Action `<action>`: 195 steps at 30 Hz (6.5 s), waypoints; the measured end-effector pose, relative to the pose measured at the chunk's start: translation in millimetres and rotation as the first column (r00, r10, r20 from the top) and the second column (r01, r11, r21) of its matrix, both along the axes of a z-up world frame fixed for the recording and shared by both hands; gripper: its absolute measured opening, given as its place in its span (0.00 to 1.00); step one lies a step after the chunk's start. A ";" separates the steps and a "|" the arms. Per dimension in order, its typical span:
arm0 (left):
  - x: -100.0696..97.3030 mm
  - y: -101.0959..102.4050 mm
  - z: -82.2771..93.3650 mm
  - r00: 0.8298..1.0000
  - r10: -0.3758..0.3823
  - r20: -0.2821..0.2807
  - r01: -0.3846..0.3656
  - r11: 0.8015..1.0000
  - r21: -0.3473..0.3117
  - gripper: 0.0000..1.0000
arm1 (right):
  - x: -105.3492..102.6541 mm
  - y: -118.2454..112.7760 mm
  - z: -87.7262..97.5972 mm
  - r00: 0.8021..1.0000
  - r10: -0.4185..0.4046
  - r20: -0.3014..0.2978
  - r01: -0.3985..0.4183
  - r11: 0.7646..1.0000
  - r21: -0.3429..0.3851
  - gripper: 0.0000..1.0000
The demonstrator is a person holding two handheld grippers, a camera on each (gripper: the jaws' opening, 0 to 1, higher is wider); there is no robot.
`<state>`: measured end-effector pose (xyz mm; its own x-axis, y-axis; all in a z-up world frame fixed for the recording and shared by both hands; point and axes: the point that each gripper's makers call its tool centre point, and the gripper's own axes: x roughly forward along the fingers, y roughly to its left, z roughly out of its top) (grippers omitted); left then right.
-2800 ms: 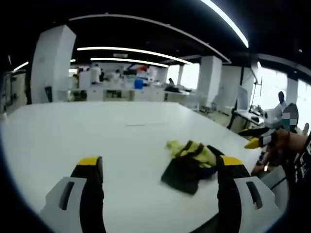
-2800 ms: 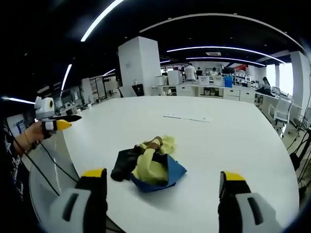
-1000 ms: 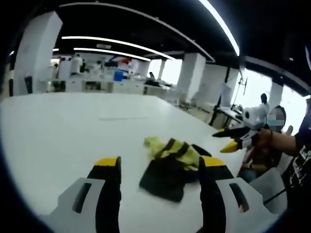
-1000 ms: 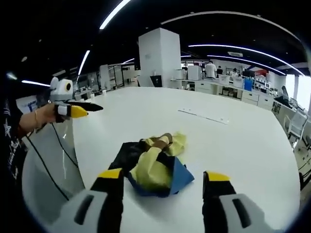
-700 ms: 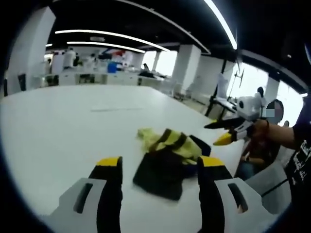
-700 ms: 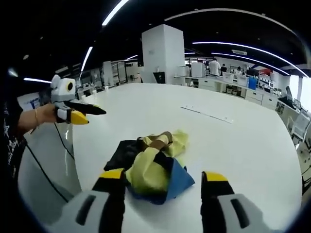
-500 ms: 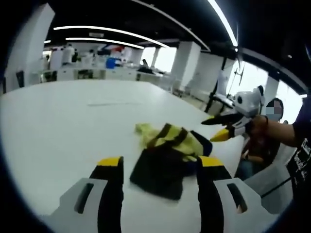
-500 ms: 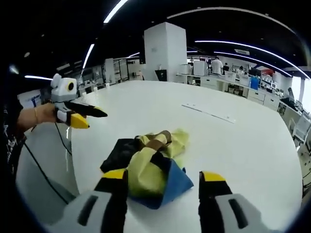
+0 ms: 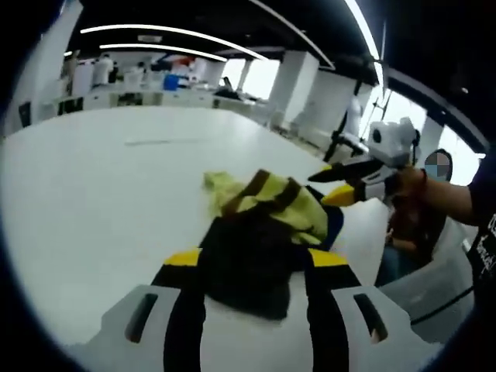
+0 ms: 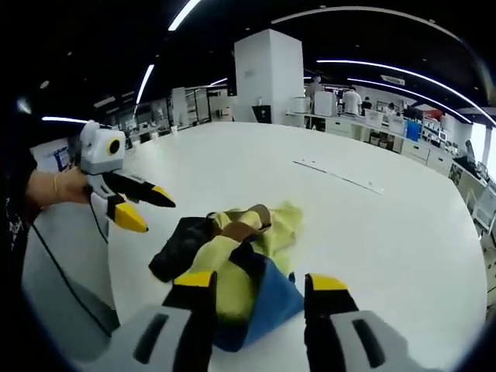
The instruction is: Fold the garment on the visible template until the final outline fits inside the template.
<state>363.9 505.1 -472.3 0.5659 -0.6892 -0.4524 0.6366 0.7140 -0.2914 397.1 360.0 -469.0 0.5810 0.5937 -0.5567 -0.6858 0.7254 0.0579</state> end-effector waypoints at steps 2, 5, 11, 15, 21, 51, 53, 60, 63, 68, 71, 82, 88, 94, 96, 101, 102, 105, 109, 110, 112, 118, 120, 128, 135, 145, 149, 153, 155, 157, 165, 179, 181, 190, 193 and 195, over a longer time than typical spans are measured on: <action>0.9 -2.8 -4.4 1.000 -0.003 -0.011 0.003 1.000 -0.001 0.44 | 3.4 2.5 -1.6 1.000 0.005 -0.004 -0.005 1.000 0.006 0.38; 2.5 -7.2 -9.9 1.000 -0.008 -0.024 0.008 1.000 -0.009 0.42 | 4.1 5.9 -4.2 1.000 0.012 -0.009 -0.012 1.000 0.006 0.35; 3.7 -12.6 -22.6 0.999 -0.009 -0.044 0.009 1.000 -0.009 0.35 | 6.6 6.7 -13.8 0.999 0.027 -0.029 -0.027 1.000 -0.015 0.32; 5.2 -13.5 -28.8 0.998 -0.017 -0.056 0.017 1.000 -0.002 0.33 | 5.0 6.5 -20.9 0.999 0.029 -0.045 -0.030 0.999 -0.031 0.29; 6.2 -16.0 -40.5 0.995 -0.038 -0.088 0.037 0.999 -0.010 0.24 | 7.1 5.1 -26.6 0.999 0.022 -0.049 -0.024 0.999 -0.028 0.23; -3.2 -11.5 -21.4 0.995 -0.034 -0.096 0.028 0.998 -0.063 0.00 | 7.1 -3.1 -12.7 1.000 0.004 0.019 -0.003 1.000 -0.015 0.00; -3.2 -9.5 -17.3 0.996 -0.032 -0.086 0.027 0.998 -0.063 0.00 | 8.0 -4.9 -11.3 1.000 0.004 0.023 -0.004 1.000 -0.014 0.00; -2.7 -3.0 -5.0 0.992 0.005 -0.124 -0.013 0.998 -0.064 0.00 | 9.4 -13.7 -1.3 0.999 -0.013 0.050 0.015 0.999 -0.041 0.00; -2.8 -1.0 5.2 0.996 -0.004 -0.092 -0.002 0.998 -0.064 0.00 | 11.2 -19.2 3.6 0.998 -0.025 0.054 0.027 0.999 -0.035 0.00; 3.1 13.0 11.1 0.997 0.028 -0.074 -0.028 1.000 0.013 0.00 | 10.8 -26.1 7.6 0.997 -0.026 0.070 0.031 0.998 -0.057 0.00; 5.2 15.3 16.2 0.999 0.023 -0.048 -0.021 0.999 0.040 0.00 | 12.0 -27.9 11.8 0.996 -0.037 0.075 0.041 0.998 -0.049 0.00; 21.1 40.3 38.2 0.996 0.088 -0.016 -0.088 0.996 0.021 0.00 | 19.8 -41.8 31.5 0.993 -0.071 0.095 0.075 0.996 -0.040 0.00; 32.2 53.4 47.2 0.993 0.114 0.014 -0.115 0.993 0.042 0.00 | 24.1 -48.8 36.9 0.993 -0.071 0.100 0.077 0.995 -0.058 0.00; 49.1 63.1 63.3 0.989 0.135 0.062 -0.137 0.990 0.037 0.00 | 32.4 -54.2 44.1 0.992 -0.073 0.108 0.080 0.994 -0.069 0.00; 56.0 67.8 66.5 0.987 0.140 0.078 -0.144 0.988 0.049 0.00 | 34.7 -56.3 44.8 0.992 -0.075 0.106 0.083 0.994 -0.076 0.00; 72.5 75.3 79.7 0.982 0.158 0.105 -0.164 0.985 0.049 0.00 | 42.0 -56.7 53.2 0.991 -0.064 0.113 0.074 0.994 -0.084 0.00; 74.8 76.6 81.7 0.981 0.161 0.108 -0.166 0.985 0.045 0.00 | 43.3 -56.9 54.3 0.991 -0.064 0.114 0.074 0.994 -0.083 0.00; 81.1 77.3 87.9 0.979 0.165 0.122 -0.171 0.985 0.035 0.00 | 48.3 -58.9 59.2 0.990 -0.070 0.121 0.079 0.994 -0.074 0.00; 88.2 80.3 94.9 0.976 0.166 0.138 -0.172 0.985 0.034 0.00 | 52.8 -62.3 64.4 0.988 -0.087 0.124 0.096 0.993 -0.075 0.00; 91.0 81.8 99.0 0.972 0.177 0.153 -0.185 0.982 0.036 0.00 | 54.3 -63.4 66.9 0.988 -0.090 0.127 0.100 0.992 -0.071 0.00; 94.5 81.8 104.4 0.969 0.181 0.168 -0.188 0.982 0.027 0.00 | 57.2 -66.2 68.9 0.987 -0.101 0.124 0.110 0.992 -0.064 0.00; 113.0 86.0 112.5 0.965 0.192 0.179 -0.197 0.980 0.012 0.00 | 70.0 -74.7 74.1 0.984 -0.124 0.130 0.137 0.985 -0.103 0.00; 118.6 85.4 115.8 0.963 0.189 0.192 -0.195 0.981 0.014 0.00 | 71.2 -76.9 78.1 0.982 -0.135 0.132 0.149 0.984 -0.098 0.00; 155.4 87.0 122.9 0.955 0.201 0.218 -0.206 0.979 0.000 0.00 | 103.8 -92.8 86.9 0.971 -0.198 0.131 0.208 0.976 -0.065 0.00; 184.9 82.1 113.0 0.954 0.191 0.229 -0.204 0.978 0.033 0.00 | 131.1 -103.2 84.5 0.962 -0.255 0.099 0.258 0.966 -0.017 0.00; 235.4 71.9 89.0 0.954 0.162 0.252 -0.189 0.978 0.087 0.00 | 177.4 -115.2 70.8 0.933 -0.352 0.083 0.348 0.936 0.057 0.00; 248.4 65.5 77.2 0.965 0.184 0.189 -0.197 0.979 0.053 0.00 | 193.9 -115.3 61.9 0.931 -0.351 0.102 0.350 0.936 0.028 0.00; 258.7 55.7 69.9 0.973 0.169 0.159 -0.176 0.984 0.030 0.00 | 208.2 -119.4 50.5 0.930 -0.360 0.070 0.360 0.933 0.020 0.00; 263.7 55.3 61.1 0.974 0.170 0.148 -0.181 0.981 0.065 0.00 | 215.2 -121.5 43.8 0.928 -0.369 0.055 0.368 0.929 0.024 0.00; 267.4 53.7 57.3 0.975 0.174 0.139 -0.184 0.981 0.064 0.00 | 219.9 -123.8 37.6 0.925 -0.377 0.047 0.377 0.926 0.014 0.00; 294.5 49.8 28.5 0.982 0.153 0.107 -0.166 0.979 0.120 0.00 | 246.1 -134.9 10.9 0.905 -0.424 -0.015 0.424 0.905 0.032 0.00; 317.8 35.6 -17.6 0.989 0.145 0.041 -0.151 0.965 0.214 0.00 | 261.1 -146.2 -30.0 0.910 -0.414 -0.031 0.410 0.908 -0.079 0.00; 318.6 32.0 -20.1 0.989 0.146 0.027 -0.149 0.965 0.214 0.00 | 260.9 -146.0 -33.8 0.904 -0.425 -0.046 0.421 0.904 -0.073 0.00; 333.5 36.4 -48.1 0.990 0.139 -0.037 -0.124 0.956 0.267 0.00 | 267.0 -154.0 -52.7 0.877 -0.469 -0.105 0.466 0.883 -0.048 0.00; 333.7 38.4 -54.2 0.984 0.159 -0.079 -0.137 0.962 0.237 0.00 | 270.4 -153.9 -55.6 0.883 -0.460 -0.099 0.457 0.888 -0.053 0.00; 335.7 39.1 -54.2 0.980 0.177 -0.092 -0.155 0.966 0.208 0.00 | 269.4 -152.6 -55.0 0.882 -0.460 -0.098 0.458 0.888 -0.051 0.00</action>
